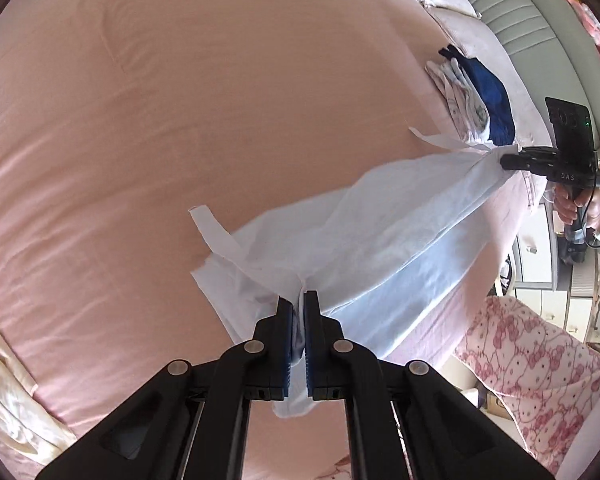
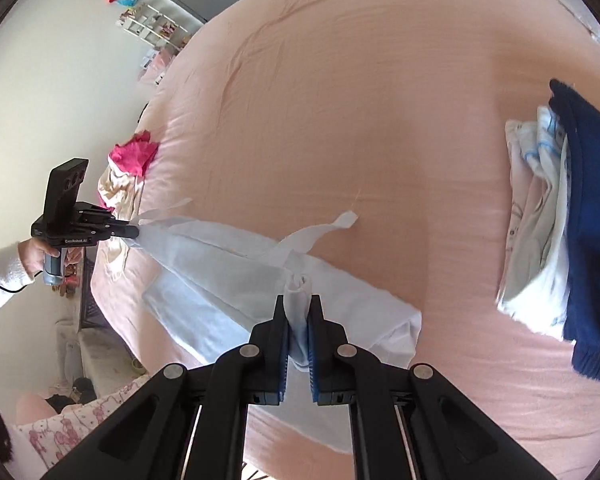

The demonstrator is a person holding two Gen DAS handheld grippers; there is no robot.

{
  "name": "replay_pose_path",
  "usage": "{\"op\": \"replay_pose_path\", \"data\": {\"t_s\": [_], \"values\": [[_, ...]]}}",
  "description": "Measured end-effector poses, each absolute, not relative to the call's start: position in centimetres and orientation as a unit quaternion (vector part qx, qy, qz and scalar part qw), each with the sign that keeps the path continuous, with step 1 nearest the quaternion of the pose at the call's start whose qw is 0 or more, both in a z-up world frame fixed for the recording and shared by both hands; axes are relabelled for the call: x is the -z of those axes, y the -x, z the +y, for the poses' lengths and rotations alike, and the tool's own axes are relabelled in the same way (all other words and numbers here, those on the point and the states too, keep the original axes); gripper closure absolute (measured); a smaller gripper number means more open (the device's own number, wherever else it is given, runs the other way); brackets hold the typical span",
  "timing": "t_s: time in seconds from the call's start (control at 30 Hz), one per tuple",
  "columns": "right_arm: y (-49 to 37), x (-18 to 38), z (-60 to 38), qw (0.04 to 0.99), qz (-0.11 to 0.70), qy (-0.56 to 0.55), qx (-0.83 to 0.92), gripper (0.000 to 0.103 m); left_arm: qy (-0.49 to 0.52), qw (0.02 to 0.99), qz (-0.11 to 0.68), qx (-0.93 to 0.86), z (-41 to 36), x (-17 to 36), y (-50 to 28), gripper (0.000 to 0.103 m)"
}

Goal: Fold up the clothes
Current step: 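Grasp the shirt's hem strip with both grippers and lift the shirt, then stretch the shirt lengthwise between the left and right grippers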

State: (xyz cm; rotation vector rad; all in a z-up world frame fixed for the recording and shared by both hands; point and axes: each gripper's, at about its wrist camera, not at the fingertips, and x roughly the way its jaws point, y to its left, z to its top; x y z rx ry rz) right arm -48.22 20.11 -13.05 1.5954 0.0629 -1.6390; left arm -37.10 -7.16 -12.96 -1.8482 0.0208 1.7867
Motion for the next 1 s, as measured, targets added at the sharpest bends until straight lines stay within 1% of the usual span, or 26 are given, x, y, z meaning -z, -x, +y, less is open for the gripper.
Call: {"op": "replay_pose_path", "data": {"t_s": [0.13, 0.2, 0.3, 0.4, 0.43, 0.5, 0.57, 0.67, 0.73, 0.77, 0.83, 0.87, 0.9, 0.97, 1.0], "values": [[45.7, 14.8, 20.6, 0.406, 0.038, -0.652, 0.639, 0.097, 0.708, 0.271, -0.02, -0.652, -8.1, 13.8, 33.8, 0.099], [44.5, 15.6, 20.7, 0.4, 0.052, -0.657, 0.637, 0.097, 0.71, 0.264, -0.004, -0.653, -8.2, 14.1, 32.7, 0.099], [42.6, 17.6, 20.2, 0.384, 0.083, -0.666, 0.634, 0.096, 0.725, 0.254, 0.021, -0.64, -7.4, 15.8, 31.1, 0.098], [41.9, 19.8, 20.7, 0.356, 0.093, -0.692, 0.621, 0.096, 0.736, 0.247, 0.06, -0.628, -6.8, 17.1, 29.4, 0.098], [41.7, 20.4, 20.9, 0.348, 0.095, -0.699, 0.617, 0.095, 0.741, 0.242, 0.065, -0.623, -6.9, 17.2, 28.9, 0.098], [41.5, 20.6, 21.6, 0.338, 0.09, -0.708, 0.614, 0.086, 0.748, 0.235, 0.062, -0.617, -7.3, 17.0, 28.1, 0.098], [41.5, 20.6, 22.7, 0.321, 0.09, -0.715, 0.615, 0.084, 0.756, 0.227, 0.059, -0.612, -7.7, 16.7, 27.3, 0.098], [42.1, 20.4, 24.7, 0.258, 0.11, -0.723, 0.631, 0.084, 0.759, 0.21, 0.065, -0.613, -8.4, 15.5, 27.3, 0.098], [43.2, 19.3, 26.1, 0.197, 0.116, -0.712, 0.664, 0.084, 0.76, 0.199, 0.068, -0.615, -8.8, 14.6, 27.4, 0.098], [43.6, 18.2, 26.1, 0.183, 0.111, -0.696, 0.686, 0.084, 0.744, 0.203, 0.056, -0.634, -9.1, 13.6, 28.2, 0.098], [43.9, 15.7, 24.4, 0.213, 0.105, -0.659, 0.714, 0.083, 0.713, 0.216, 0.052, -0.665, -8.5, 12.1, 29.7, 0.096], [43.6, 15.0, 22.5, 0.247, 0.119, -0.645, 0.713, 0.08, 0.702, 0.227, 0.063, -0.672, -7.6, 12.0, 30.0, 0.093], [43.1, 14.3, 20.5, 0.28, 0.133, -0.631, 0.711, 0.074, 0.695, 0.239, 0.072, -0.674, -6.7, 12.2, 30.6, 0.091], [41.4, 14.1, 16.1, 0.349, 0.165, -0.611, 0.691, 0.063, 0.694, 0.256, 0.084, -0.668, -4.8, 13.5, 31.6, 0.084], [40.1, 14.3, 14.2, 0.375, 0.182, -0.603, 0.68, 0.061, 0.695, 0.259, 0.094, -0.664, -3.9, 14.1, 31.8, 0.083]]}}
